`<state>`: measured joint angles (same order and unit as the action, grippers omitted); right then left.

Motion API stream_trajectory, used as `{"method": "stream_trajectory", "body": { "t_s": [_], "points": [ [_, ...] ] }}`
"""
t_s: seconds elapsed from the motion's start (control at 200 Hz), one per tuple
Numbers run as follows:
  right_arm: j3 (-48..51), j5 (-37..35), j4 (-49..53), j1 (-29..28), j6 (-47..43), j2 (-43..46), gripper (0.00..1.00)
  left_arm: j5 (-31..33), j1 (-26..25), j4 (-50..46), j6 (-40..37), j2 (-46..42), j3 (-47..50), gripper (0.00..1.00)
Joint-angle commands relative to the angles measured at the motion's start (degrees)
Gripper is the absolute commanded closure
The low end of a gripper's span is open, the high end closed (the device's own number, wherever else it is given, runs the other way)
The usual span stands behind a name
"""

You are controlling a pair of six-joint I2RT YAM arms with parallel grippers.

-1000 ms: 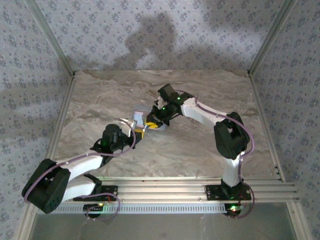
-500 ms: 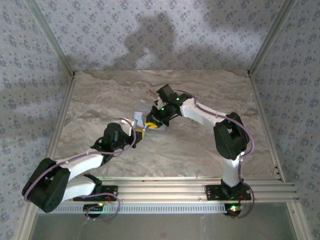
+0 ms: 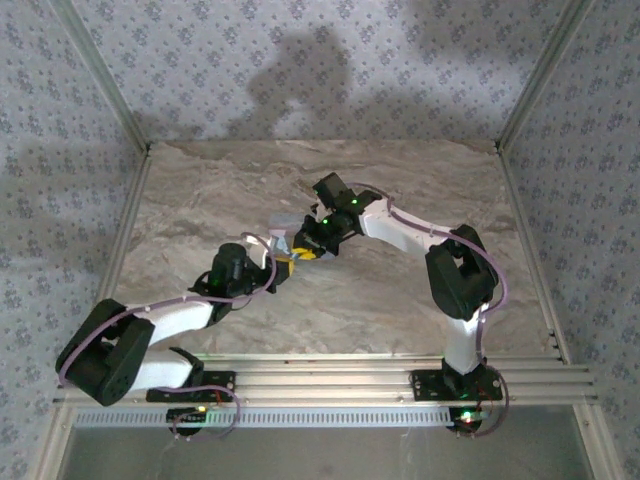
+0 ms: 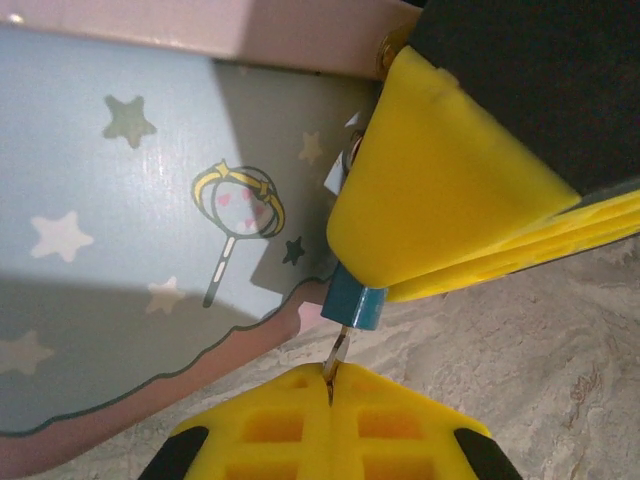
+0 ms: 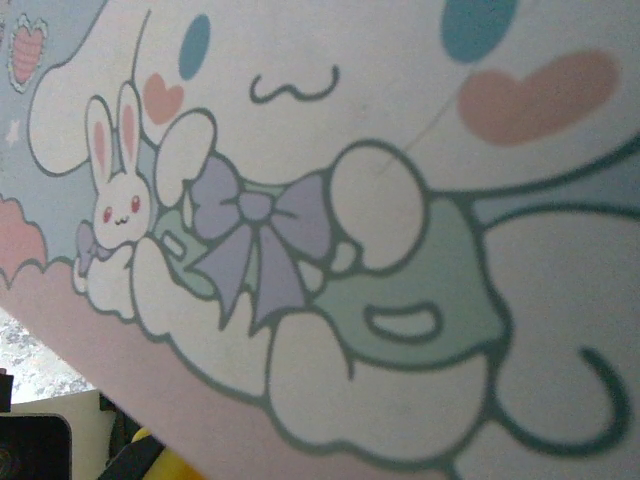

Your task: Unlock the padlock with the key

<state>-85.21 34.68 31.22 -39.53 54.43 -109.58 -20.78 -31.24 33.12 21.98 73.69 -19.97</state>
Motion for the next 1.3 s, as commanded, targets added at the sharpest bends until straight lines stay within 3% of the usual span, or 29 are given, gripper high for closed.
{"method": "stream_trajectory", "body": {
  "t_s": [0.0, 0.105, 0.2, 0.545, 0.744, 0.934, 1.294],
  "points": [
    [0.3, 1.9, 0.8, -1.6, -2.1, 2.1, 1.00, -3.2, -0.4, 7.5, -0.1, 0.1, -0.5, 1.00],
    [1.5, 1.1, 0.7, -1.6, -2.7, 2.2, 1.00, -2.9, -0.6, 8.7, 0.0, 0.1, 0.9, 1.00],
    [3.2, -0.4, -0.2, -1.7, -3.0, 2.4, 0.93, -1.6, -1.6, 9.5, 0.0, 0.0, 3.3, 1.00],
    [12.3, -4.3, -9.8, -3.5, 0.3, 1.8, 0.84, 8.3, -8.4, 13.9, -0.5, 4.5, 9.4, 1.00],
    [15.1, -6.0, -13.8, -4.7, 2.4, 1.8, 0.60, 10.9, -9.8, 15.7, -0.9, 8.6, 10.0, 1.00],
    [16.4, -10.3, -14.3, -5.0, 2.7, 4.4, 0.47, 12.7, -9.8, 18.3, -0.5, 12.4, 9.9, 1.00],
    [26.7, -19.4, -21.7, -6.8, 8.8, 9.8, 0.42, 12.9, -9.9, 18.0, -0.2, 14.4, 9.5, 1.00]
  ]
}}
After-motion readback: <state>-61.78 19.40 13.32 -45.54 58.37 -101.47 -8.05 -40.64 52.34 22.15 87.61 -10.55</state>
